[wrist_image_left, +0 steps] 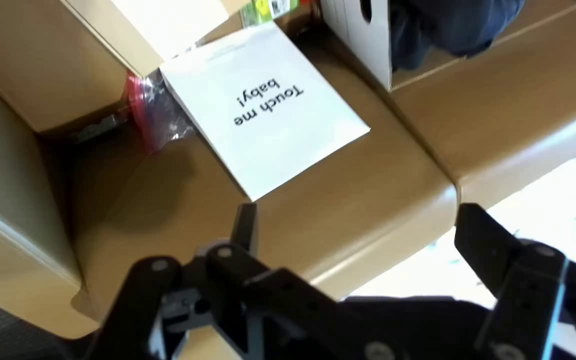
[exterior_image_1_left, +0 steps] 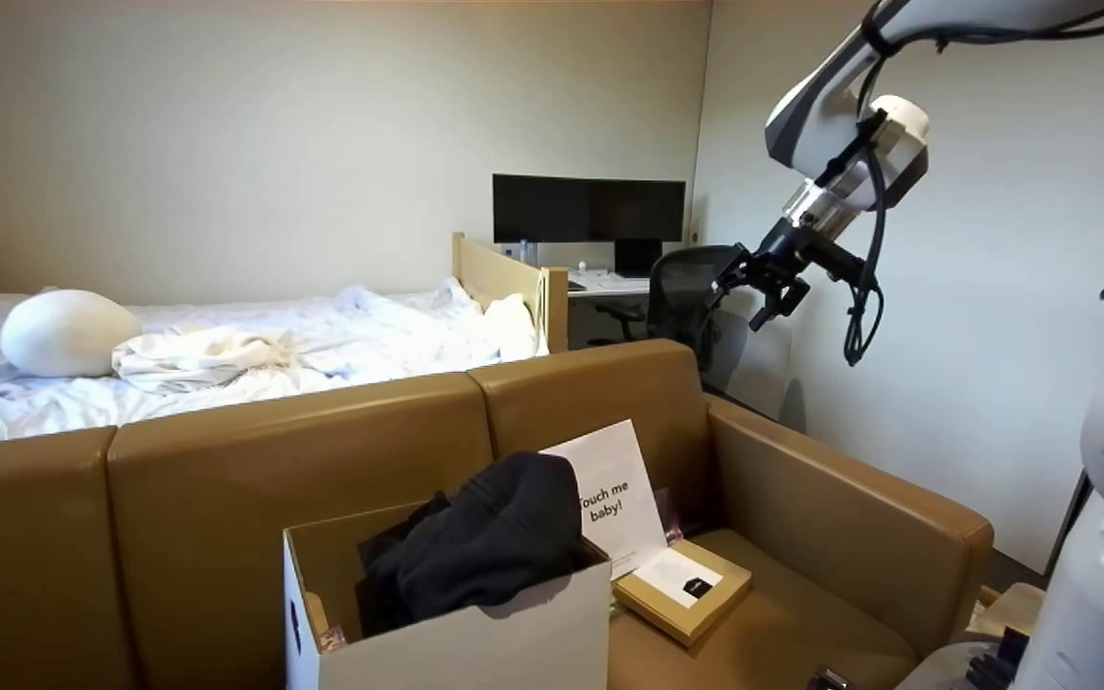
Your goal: Pick up the white paper bag and put it in the box.
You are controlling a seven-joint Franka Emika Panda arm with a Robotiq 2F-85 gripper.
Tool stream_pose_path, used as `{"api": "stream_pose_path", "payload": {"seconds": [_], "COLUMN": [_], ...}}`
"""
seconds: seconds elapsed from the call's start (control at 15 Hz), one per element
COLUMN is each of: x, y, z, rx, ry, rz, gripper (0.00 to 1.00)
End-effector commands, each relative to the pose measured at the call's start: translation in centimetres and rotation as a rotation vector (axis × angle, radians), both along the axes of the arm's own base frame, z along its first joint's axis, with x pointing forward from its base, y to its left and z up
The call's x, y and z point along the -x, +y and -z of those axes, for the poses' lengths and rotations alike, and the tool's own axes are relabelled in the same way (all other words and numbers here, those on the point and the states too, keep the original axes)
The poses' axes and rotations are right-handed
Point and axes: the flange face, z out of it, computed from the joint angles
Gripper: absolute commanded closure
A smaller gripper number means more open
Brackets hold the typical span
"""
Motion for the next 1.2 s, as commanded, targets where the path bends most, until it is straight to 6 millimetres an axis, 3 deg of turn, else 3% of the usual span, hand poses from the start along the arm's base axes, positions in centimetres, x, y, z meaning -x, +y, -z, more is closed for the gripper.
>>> {"api": "stream_pose_path", "payload": {"seconds": [0.0, 0.07, 0.2, 0.33, 0.4, 0.53, 0.87, 1.0, 1.13], "x": [-3.8, -4.7, -7.0, -8.0, -6.9, -7.5, -7.4, -8.7, -11.4], "y": [0.8, 1.3, 3.2, 3.8, 4.2, 4.5, 4.3, 5.5, 7.9], "z": [2.2, 2.7, 5.8, 7.0, 5.8, 6.8, 6.3, 6.6, 7.0], "rx": [-0.018, -0.016, 0.000, -0.009, -0.030, -0.020, -0.022, 0.020, 0.071], "ry": [-0.091, -0.119, -0.125, -0.115, -0.109, -0.089, -0.101, -0.090, -0.083], "rz": [0.180, 0.216, 0.215, 0.188, 0.199, 0.191, 0.196, 0.177, 0.150], "gripper": [0.00, 0.00, 0.00, 0.00, 0.00, 0.00, 0.00, 0.00, 0.00]}}
